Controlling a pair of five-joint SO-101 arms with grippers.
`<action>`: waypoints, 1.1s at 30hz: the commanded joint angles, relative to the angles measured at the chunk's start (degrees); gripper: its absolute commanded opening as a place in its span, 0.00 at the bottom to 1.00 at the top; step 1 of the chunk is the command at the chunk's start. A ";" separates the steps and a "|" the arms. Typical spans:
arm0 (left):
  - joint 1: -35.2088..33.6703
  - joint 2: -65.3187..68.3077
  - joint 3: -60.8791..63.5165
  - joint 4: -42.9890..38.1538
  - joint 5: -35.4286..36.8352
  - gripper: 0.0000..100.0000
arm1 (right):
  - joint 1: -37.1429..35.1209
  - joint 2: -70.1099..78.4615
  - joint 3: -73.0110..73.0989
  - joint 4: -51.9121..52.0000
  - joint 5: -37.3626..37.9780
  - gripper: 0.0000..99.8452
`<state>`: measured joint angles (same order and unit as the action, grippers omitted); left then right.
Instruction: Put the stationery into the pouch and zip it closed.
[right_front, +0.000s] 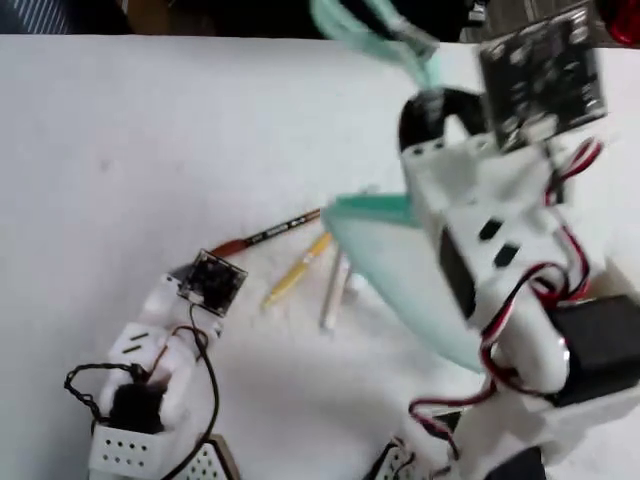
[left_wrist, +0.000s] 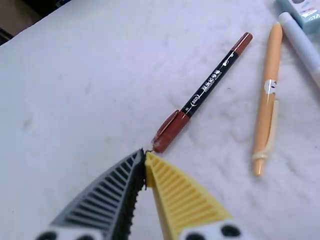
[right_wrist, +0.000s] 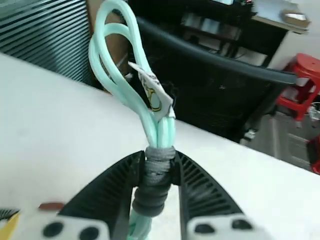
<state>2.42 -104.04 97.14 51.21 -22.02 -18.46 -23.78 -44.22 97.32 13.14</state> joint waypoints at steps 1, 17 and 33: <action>0.40 -0.48 -0.18 0.00 -0.44 0.02 | -5.85 -5.14 8.18 1.01 -0.18 0.02; 0.57 -0.66 -3.08 0.62 0.00 0.02 | -24.13 -15.96 27.60 -3.30 -0.70 0.02; -7.60 -0.66 -35.96 6.24 5.10 0.02 | -9.54 -15.43 20.22 -18.68 -1.58 0.02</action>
<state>-2.95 -104.04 76.75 52.62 -19.74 -29.98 -38.90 -22.07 80.70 13.05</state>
